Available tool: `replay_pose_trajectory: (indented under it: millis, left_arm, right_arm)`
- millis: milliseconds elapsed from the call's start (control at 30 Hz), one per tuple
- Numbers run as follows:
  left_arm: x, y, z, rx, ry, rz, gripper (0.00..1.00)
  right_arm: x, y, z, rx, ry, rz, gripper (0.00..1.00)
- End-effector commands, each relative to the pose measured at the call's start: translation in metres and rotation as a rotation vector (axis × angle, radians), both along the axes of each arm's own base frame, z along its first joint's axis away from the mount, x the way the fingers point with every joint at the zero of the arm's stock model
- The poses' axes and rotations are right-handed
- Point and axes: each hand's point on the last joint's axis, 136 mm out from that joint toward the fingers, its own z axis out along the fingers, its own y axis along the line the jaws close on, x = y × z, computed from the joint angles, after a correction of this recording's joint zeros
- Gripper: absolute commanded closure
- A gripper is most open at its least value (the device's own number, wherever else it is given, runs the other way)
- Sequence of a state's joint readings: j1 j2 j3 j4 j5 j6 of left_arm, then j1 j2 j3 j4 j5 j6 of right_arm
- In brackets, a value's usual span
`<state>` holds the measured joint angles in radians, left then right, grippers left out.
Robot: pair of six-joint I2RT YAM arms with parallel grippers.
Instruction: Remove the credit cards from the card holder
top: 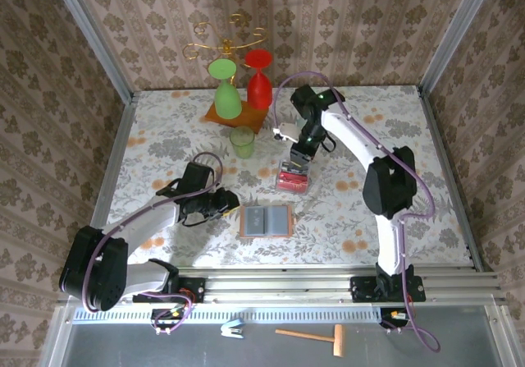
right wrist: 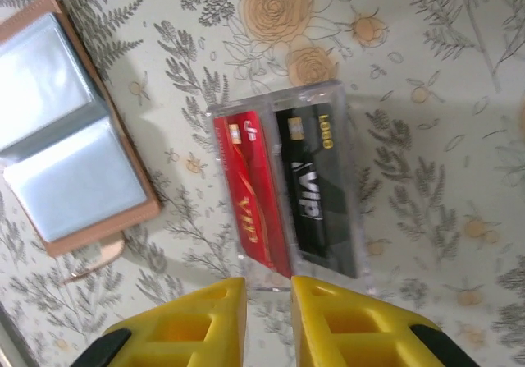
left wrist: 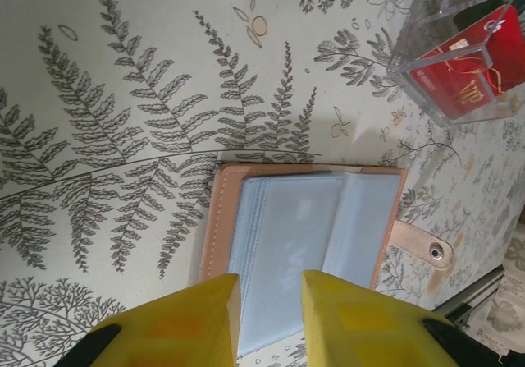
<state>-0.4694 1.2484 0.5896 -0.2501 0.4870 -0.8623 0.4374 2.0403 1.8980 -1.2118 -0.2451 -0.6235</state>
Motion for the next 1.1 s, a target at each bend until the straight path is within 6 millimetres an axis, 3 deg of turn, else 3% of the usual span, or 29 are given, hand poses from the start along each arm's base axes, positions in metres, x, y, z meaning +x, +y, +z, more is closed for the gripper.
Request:
replay_pose_trajectory:
  millis: [0,300,633,767,933,1067]
  left_arm:
    - [-0.001,-0.002,-0.002,-0.014,-0.012,-0.03,0.73]
    - [-0.009,-0.002,-0.009,-0.036,-0.005,-0.039,0.73]
    - [-0.026,-0.005,-0.023,-0.042,0.014,-0.05,0.73]
    - [-0.029,-0.007,-0.026,-0.044,0.012,-0.052,0.73]
    - [-0.031,-0.011,-0.027,-0.058,0.004,-0.06,0.76]
    - [-0.031,-0.012,-0.029,-0.059,0.005,-0.06,0.79]
  right_arm:
    - [-0.003,0.018,0.008,0.109,-0.042,-0.143,0.78]
    - [-0.044,0.039,0.0,0.248,-0.018,-0.422,0.76]
    - [-0.072,0.074,-0.001,0.416,0.068,-0.696,0.78]
    - [-0.086,0.09,-0.01,0.456,0.168,-0.793,0.75]
    - [-0.102,0.103,-0.029,0.453,0.248,-0.877,0.85]
    - [-0.113,0.113,-0.043,0.418,0.328,-0.909,0.86]
